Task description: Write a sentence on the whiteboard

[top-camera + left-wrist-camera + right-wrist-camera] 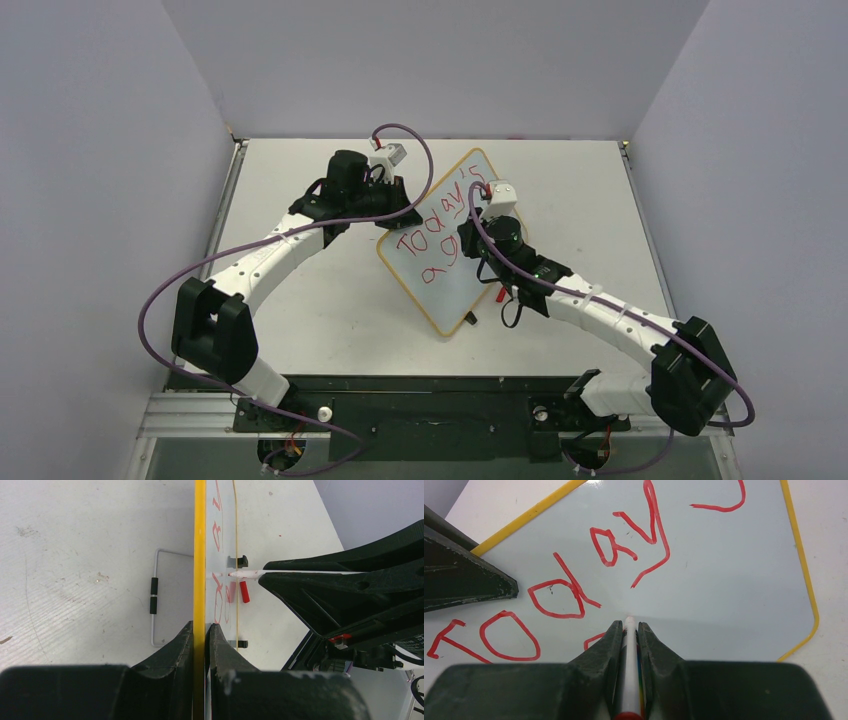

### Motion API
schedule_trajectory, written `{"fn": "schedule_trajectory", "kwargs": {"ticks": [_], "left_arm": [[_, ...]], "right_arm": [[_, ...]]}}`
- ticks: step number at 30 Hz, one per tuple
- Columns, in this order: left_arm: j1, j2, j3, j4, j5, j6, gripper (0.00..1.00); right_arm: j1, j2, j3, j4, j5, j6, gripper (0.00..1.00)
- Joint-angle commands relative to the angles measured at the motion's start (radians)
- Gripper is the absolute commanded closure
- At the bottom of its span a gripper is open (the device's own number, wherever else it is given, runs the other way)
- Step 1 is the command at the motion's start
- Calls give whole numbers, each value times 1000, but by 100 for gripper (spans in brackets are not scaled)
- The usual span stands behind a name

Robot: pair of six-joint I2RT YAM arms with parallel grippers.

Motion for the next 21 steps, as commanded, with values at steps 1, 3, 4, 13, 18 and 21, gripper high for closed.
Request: {"fn": "schedule_trajectory", "kwargs": {"ticks": [1, 3, 4, 13, 18, 21], "left_arm": [[4, -38, -9, 30, -71, 90, 100], [4, -38, -10, 31, -72, 90, 100], [4, -38, -11, 30, -73, 90, 100], [4, -40, -10, 29, -78, 93, 100], [4, -41, -9, 29, -77, 92, 100], [4, -38, -8, 29, -76, 91, 100]], "right_arm": [[-9, 24, 27, 45, -6, 3, 100], [-9, 31, 17, 46, -11, 9, 100], [-8, 33, 12, 46, -16, 11, 100], [-7, 1, -60, 30, -22, 28, 100], [1, -48, -130, 17, -20, 49, 100], [11, -87, -164, 5, -12, 62, 100]]}}
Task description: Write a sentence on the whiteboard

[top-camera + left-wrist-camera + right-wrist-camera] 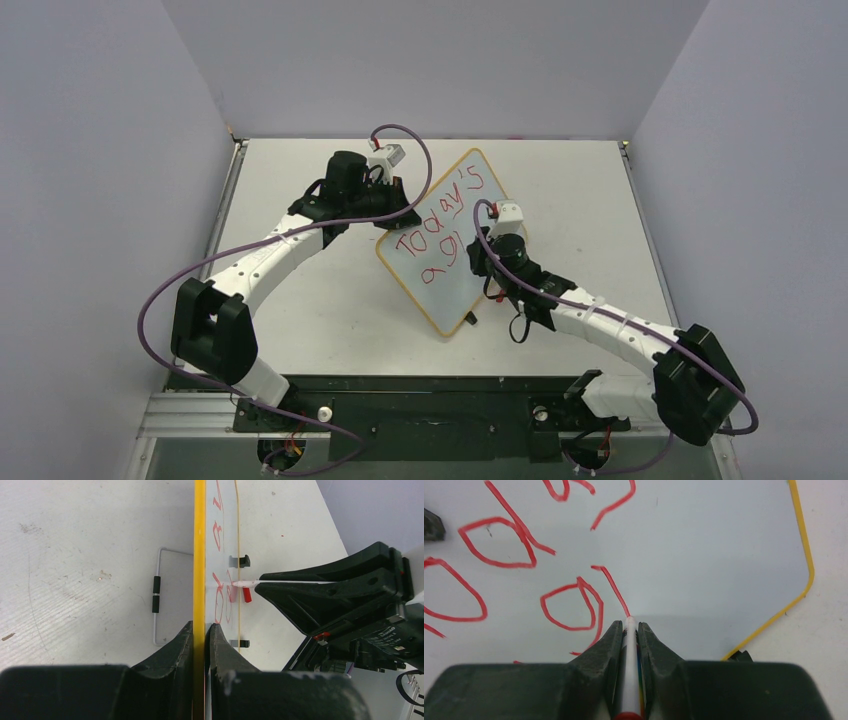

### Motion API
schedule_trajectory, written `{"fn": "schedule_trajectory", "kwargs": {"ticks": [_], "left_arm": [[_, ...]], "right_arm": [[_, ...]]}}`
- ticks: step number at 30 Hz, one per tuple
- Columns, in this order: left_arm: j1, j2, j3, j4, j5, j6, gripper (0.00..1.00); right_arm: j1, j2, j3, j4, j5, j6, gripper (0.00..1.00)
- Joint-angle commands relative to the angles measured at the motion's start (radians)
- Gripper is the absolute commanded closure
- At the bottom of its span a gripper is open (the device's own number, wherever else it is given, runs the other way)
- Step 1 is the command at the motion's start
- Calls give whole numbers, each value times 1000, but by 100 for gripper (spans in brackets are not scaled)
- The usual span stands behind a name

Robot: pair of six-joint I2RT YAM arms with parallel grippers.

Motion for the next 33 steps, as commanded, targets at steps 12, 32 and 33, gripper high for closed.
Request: {"fn": "schedule_trajectory", "kwargs": {"ticks": [12, 32, 33], "left_arm": [[2, -33, 3, 29, -67, 90, 100], [2, -41, -1, 33, -65, 90, 100], [2, -42, -1, 33, -65, 90, 100]], "right_arm": [[24, -102, 86, -66, 19, 1, 100], [19, 81, 242, -19, -6, -17, 100], [20, 83, 240, -18, -5, -18, 100]]}}
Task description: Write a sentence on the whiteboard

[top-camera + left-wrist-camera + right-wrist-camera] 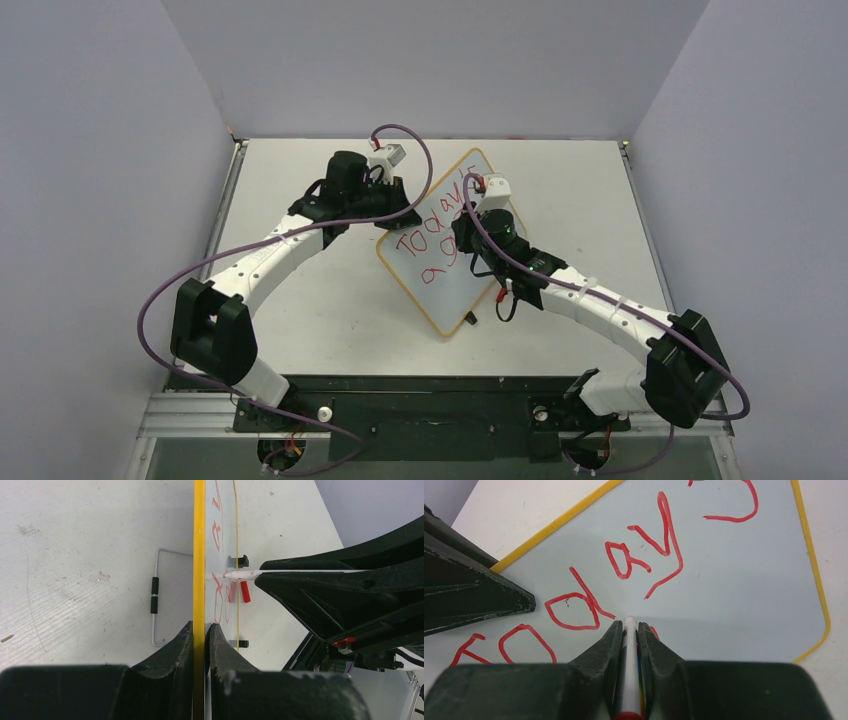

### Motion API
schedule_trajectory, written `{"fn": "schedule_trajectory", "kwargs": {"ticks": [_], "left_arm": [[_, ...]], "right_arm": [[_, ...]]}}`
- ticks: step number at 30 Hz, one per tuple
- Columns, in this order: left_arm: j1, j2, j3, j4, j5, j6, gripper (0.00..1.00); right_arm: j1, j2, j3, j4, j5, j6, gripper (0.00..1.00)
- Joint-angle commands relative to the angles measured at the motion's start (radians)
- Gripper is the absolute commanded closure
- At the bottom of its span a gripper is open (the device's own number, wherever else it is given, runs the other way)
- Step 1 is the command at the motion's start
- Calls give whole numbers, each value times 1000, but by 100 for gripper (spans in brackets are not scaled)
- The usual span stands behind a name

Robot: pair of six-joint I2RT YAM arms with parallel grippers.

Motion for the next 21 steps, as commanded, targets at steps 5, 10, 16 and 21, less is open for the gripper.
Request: {"fn": "schedule_trajectory", "kwargs": {"ticks": [5, 10, 16, 21], "left_arm": [[4, -41, -1, 28, -70, 90, 100], [4, -37, -1, 29, -68, 89, 100], [3, -36, -1, 28, -66, 89, 100], [3, -36, -1, 28, -67, 89, 100]], "right_arm": [[-3, 18, 21, 47, 8, -26, 100], [-7, 12, -4, 36, 25, -36, 100], [-10, -2, 5, 20, 39, -47, 100], [-10, -20, 23, 2, 51, -55, 100]]}}
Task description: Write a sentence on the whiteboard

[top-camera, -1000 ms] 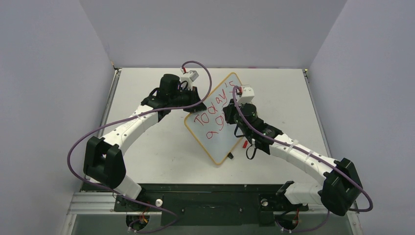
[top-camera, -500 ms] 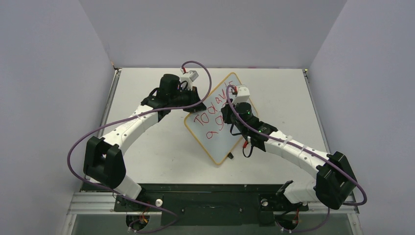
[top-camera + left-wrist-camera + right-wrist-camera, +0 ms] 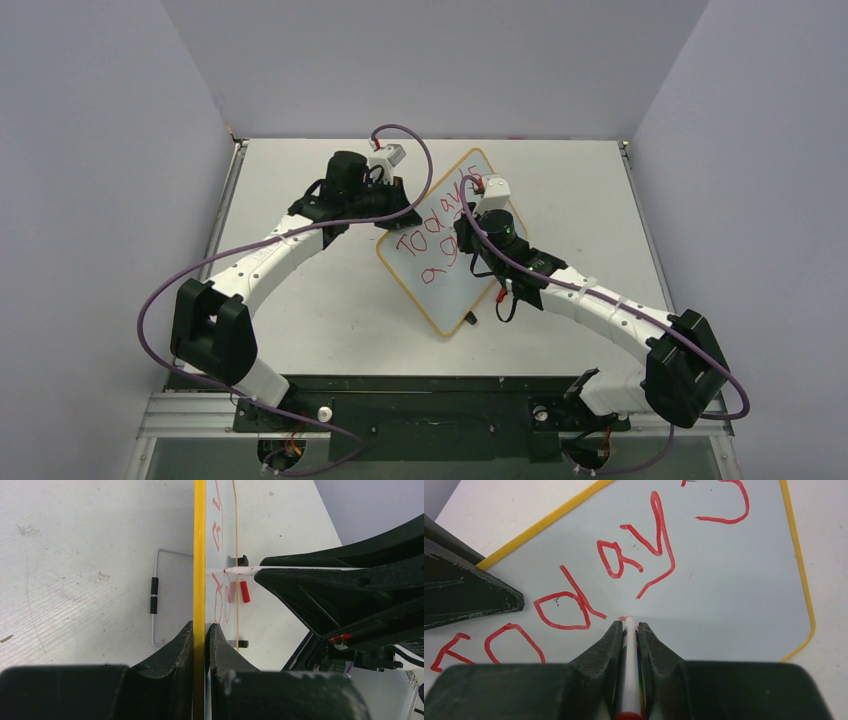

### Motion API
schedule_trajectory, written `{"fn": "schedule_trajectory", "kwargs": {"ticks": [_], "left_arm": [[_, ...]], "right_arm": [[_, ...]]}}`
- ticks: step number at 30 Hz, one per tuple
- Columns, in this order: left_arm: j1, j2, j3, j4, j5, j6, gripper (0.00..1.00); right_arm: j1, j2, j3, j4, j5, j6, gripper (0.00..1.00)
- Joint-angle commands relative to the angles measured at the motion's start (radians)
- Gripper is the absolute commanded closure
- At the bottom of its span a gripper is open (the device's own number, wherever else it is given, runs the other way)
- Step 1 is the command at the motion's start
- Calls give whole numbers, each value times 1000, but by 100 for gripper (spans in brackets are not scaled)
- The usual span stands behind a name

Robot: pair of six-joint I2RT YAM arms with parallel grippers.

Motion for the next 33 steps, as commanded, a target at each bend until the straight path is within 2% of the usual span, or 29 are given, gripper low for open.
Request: {"fn": "schedule_trajectory", "kwargs": {"ticks": [1, 18, 33], "left_arm": [[3, -36, 0, 29, -65, 89, 100], [3, -38, -1, 32, -57, 85, 100], [3, -37, -2, 32, -60, 86, 100]], "right_arm": [[-7, -39, 23, 2, 37, -20, 100], [-64, -73, 22, -7, 67, -52, 100], [-102, 10, 76, 19, 13, -46, 100]]}}
